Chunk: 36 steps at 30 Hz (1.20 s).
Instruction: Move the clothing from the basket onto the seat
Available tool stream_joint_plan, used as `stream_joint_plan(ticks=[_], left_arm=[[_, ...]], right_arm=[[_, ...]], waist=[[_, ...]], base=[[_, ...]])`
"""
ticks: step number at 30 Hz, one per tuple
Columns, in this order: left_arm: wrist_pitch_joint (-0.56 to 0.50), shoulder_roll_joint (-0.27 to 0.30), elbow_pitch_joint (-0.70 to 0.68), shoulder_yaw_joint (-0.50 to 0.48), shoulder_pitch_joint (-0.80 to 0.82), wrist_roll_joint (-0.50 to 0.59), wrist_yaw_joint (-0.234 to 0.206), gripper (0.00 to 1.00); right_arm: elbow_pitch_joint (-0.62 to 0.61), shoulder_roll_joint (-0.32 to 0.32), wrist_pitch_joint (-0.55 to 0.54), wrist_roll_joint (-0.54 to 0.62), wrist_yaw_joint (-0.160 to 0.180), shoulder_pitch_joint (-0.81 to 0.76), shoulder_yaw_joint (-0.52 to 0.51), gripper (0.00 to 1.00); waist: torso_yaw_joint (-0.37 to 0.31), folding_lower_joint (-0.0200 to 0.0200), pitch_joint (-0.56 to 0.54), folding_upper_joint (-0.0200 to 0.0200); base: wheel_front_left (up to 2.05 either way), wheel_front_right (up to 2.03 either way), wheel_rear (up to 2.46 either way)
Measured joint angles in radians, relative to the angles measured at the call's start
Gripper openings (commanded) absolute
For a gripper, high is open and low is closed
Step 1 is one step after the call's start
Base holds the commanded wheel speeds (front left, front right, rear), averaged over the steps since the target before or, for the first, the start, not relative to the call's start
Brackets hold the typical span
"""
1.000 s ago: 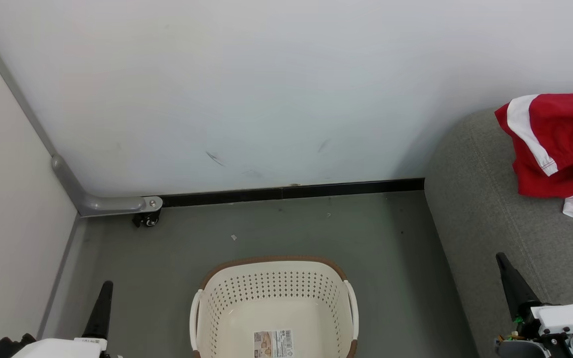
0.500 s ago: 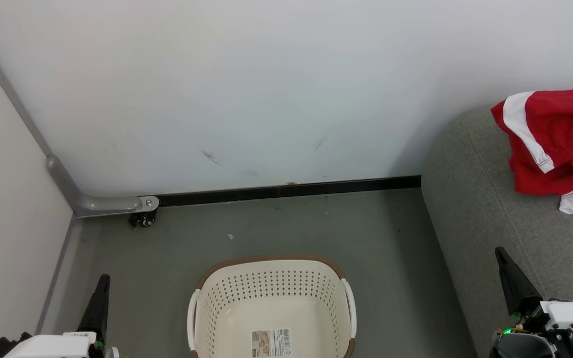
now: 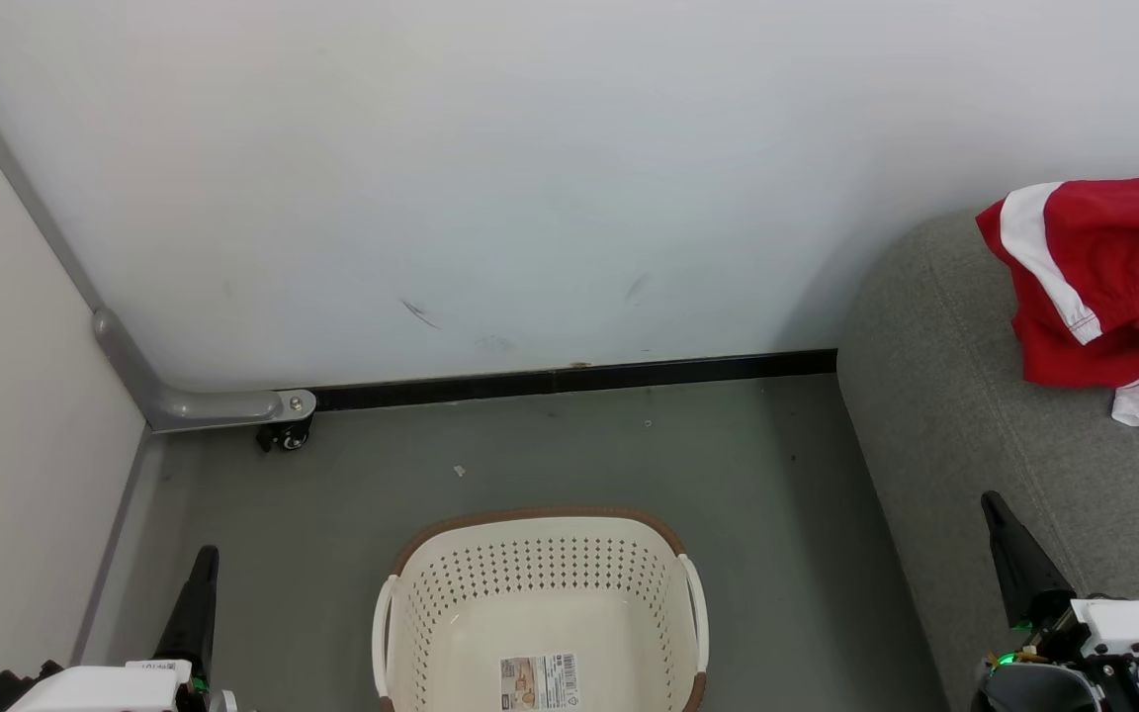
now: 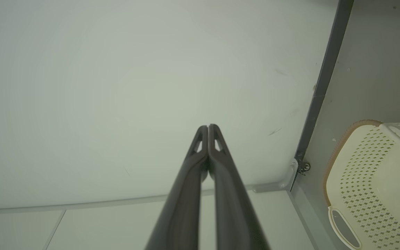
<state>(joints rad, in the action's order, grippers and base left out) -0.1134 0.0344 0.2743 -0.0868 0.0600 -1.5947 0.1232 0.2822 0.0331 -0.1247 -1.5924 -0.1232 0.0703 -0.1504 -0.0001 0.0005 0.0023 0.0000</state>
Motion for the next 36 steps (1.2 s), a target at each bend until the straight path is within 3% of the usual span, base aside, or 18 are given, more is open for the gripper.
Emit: stream_joint_plan(ticks=[36], left_arm=[[0.0, 0.0, 0.0, 0.0, 0.0, 0.0, 0.0, 0.0]], right_arm=[[-0.006, 0.0, 0.002, 0.0, 0.0, 0.0, 0.006, 0.0]], waist=[[0.0, -0.0002, 0.0, 0.0]], base=[[0.0, 0.0, 0.0]])
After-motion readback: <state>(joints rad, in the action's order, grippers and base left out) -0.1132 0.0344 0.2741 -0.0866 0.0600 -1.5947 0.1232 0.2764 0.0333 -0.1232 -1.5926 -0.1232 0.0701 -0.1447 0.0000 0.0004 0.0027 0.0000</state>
